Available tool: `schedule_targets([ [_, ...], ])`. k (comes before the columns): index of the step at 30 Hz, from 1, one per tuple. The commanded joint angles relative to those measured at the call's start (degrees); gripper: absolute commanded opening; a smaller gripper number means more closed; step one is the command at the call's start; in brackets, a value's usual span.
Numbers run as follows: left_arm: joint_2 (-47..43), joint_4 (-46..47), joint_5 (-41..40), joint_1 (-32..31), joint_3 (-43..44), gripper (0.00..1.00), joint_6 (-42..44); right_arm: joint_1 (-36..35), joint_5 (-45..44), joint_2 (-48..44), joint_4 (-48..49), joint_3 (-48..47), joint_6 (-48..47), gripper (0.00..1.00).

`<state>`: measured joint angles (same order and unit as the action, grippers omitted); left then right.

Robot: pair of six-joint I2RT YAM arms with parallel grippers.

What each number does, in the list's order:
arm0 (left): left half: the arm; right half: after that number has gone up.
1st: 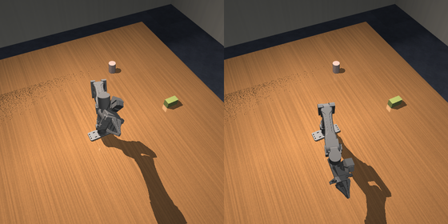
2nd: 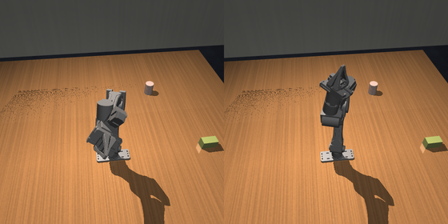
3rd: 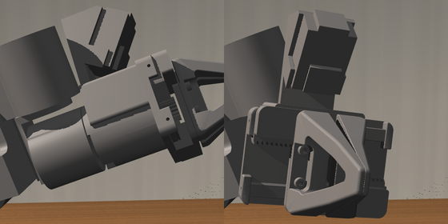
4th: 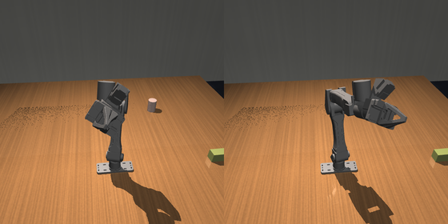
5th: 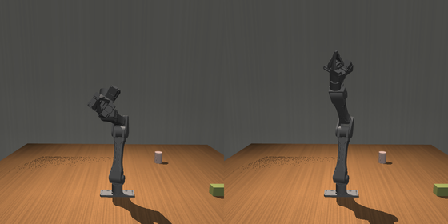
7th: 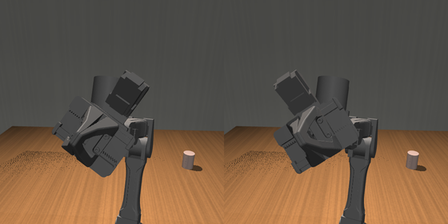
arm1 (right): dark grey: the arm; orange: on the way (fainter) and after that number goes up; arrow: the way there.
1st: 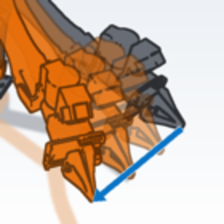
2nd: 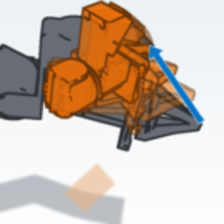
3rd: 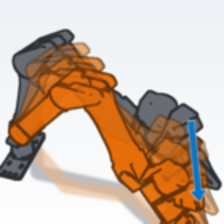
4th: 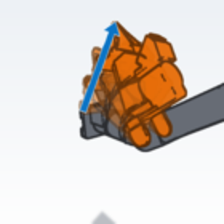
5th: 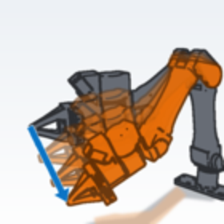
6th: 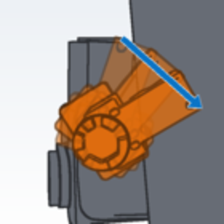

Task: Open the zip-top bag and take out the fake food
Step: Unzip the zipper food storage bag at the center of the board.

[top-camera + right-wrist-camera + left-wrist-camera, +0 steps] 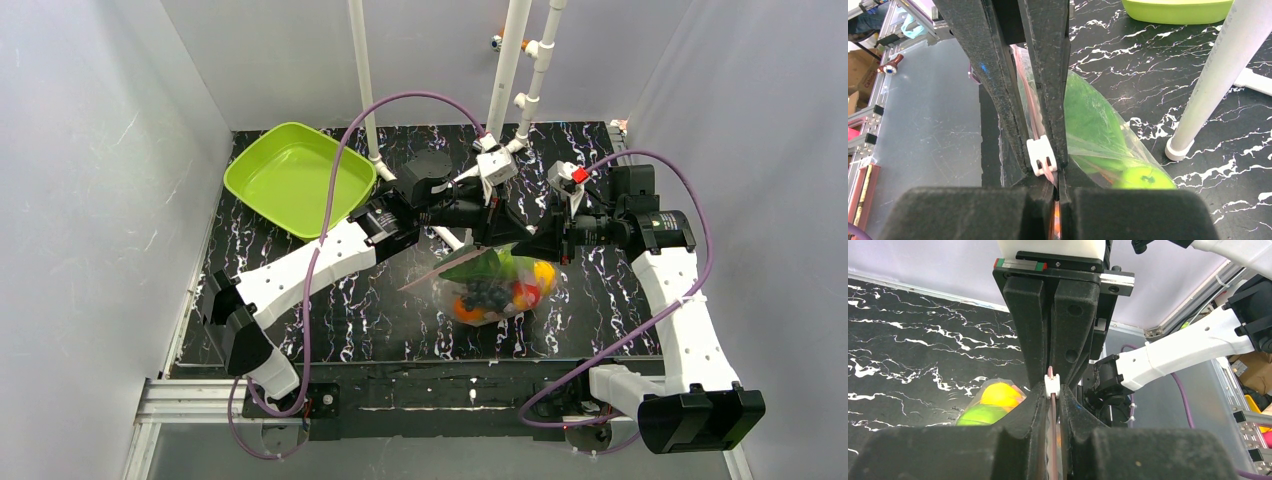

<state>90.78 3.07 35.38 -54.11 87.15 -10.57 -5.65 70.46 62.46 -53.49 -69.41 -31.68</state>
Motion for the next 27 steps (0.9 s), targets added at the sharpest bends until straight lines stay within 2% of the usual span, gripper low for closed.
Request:
schedule_targets([
  [1,-1.0,1.5,-0.2,-0.4,1.7,0.0,0.5,-0.5,3.5,-0.7,1.7,0.1,0.4,0.01],
  [17,-6.9,2.9,-0.3,1.1,-5.7,0.0,0.9,1.3,6.0,-1.9,2.6,0.6,1.4,0.01],
  [27,-10.1,0.3,1.6,2.6,-8.1,0.0,2.1,1.6,5.9,-2.2,2.8,1.0,1.2,0.01],
])
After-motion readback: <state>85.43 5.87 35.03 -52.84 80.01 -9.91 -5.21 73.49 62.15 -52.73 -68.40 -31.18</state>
